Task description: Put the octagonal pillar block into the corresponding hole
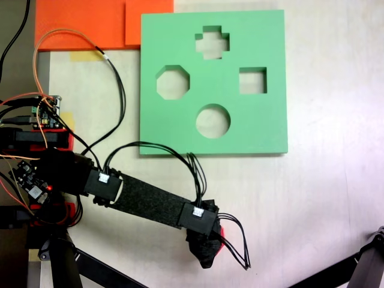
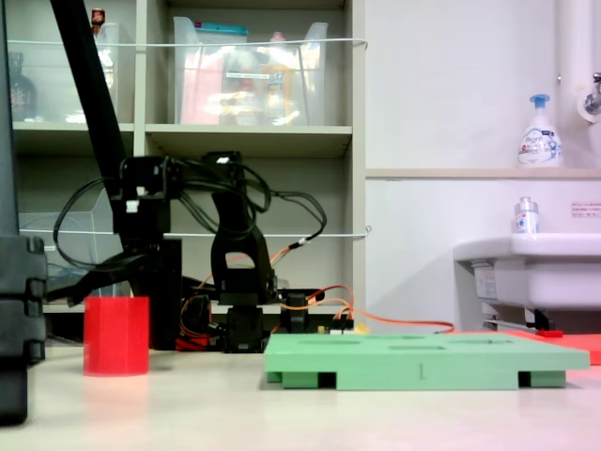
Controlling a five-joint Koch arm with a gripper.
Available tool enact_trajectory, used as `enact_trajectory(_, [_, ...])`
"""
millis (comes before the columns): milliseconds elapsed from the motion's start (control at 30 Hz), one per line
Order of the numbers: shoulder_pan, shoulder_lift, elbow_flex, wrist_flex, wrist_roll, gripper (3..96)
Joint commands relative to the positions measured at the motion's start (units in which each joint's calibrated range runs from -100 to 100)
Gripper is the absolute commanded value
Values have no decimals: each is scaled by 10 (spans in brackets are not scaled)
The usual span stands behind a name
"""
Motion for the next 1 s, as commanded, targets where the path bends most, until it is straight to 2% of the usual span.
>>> enact_trajectory(33, [-1, -35, -14, -29, -4, 791])
enact_trajectory(233, [-2, -30, -24, -29, -4, 556])
enact_trajectory(300, [-3, -31, -29, -29, -4, 519])
enact_trajectory(433, [-3, -39, -28, -29, -4, 539])
enact_trajectory(567, [-1, -49, -27, -29, -4, 725])
enact_trajectory(600, [-1, -52, -25, -29, -4, 738])
enact_trajectory(1000, [2, -70, -18, -8, -5, 739])
